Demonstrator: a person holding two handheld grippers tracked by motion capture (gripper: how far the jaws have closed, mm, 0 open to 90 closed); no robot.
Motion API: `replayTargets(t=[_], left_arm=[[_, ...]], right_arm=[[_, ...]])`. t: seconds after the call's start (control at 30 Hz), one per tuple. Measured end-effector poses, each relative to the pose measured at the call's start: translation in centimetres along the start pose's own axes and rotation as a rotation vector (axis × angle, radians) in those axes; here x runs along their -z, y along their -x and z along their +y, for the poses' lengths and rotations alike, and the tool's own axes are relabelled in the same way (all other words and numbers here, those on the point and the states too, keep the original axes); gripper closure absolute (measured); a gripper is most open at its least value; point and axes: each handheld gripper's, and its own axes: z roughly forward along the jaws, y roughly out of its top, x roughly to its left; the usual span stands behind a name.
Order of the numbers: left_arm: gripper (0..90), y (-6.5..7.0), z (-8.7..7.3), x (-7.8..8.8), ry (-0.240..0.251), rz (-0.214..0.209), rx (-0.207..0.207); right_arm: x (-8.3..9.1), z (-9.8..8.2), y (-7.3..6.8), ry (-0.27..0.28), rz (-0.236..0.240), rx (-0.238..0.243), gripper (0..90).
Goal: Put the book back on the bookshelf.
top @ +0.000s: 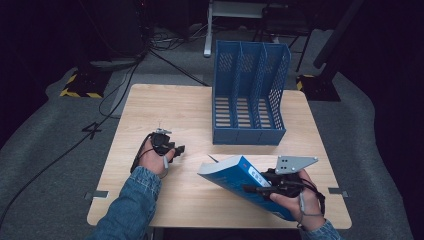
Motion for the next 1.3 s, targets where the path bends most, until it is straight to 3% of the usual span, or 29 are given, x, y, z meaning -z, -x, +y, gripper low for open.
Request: replayTargets(t=[0.17,0.37,0.43,0.5,0.53,0.57,0.87,1.03,1.1,1.3], left_arm=[[48.3,-0.3,-0.1,0.0,0.013,-0.017,0.021],[47.1,-0.3,-0.3,-0.3,0.040,-0.004,-0.045],[46.9,-0.5,-0.3,-0.3,0.048,0.039,-0.099],[46.5,-0.6,-0.4,-0.3,0.053,0.055,-0.113],[44.1,-0.9,-0.5,-0.3,0.060,0.087,-0.149],[44.2,-1.0,-0.5,-0.3,0.057,0.092,-0.158],[42.1,-1.5,-0.5,-0.1,0.054,0.146,-0.182],[40.8,-1.5,-0.5,-0.1,0.053,0.150,-0.189],[38.2,-1.2,-0.5,-0.3,0.043,0.157,-0.214],[37.3,-1.2,-0.5,-0.3,0.043,0.158,-0.213]], right_arm=[[1.1,0.9,0.0,0.056,-0.044,0.011,61.9],[2.2,1.9,0.6,0.121,-0.070,-0.007,62.0],[2.3,2.2,0.6,0.132,-0.072,-0.010,62.0],[2.4,2.4,0.6,0.142,-0.077,-0.005,62.0],[2.5,2.8,0.6,0.156,-0.086,-0.001,62.0],[2.5,3.1,0.6,0.166,-0.089,0.000,62.0],[3.6,5.1,1.2,0.256,-0.111,0.001,62.0],[3.8,5.9,1.4,0.280,-0.125,0.011,62.0],[3.8,6.4,1.4,0.289,-0.135,0.011,62.0],[3.7,7.3,2.1,0.328,-0.142,0.006,62.0]])
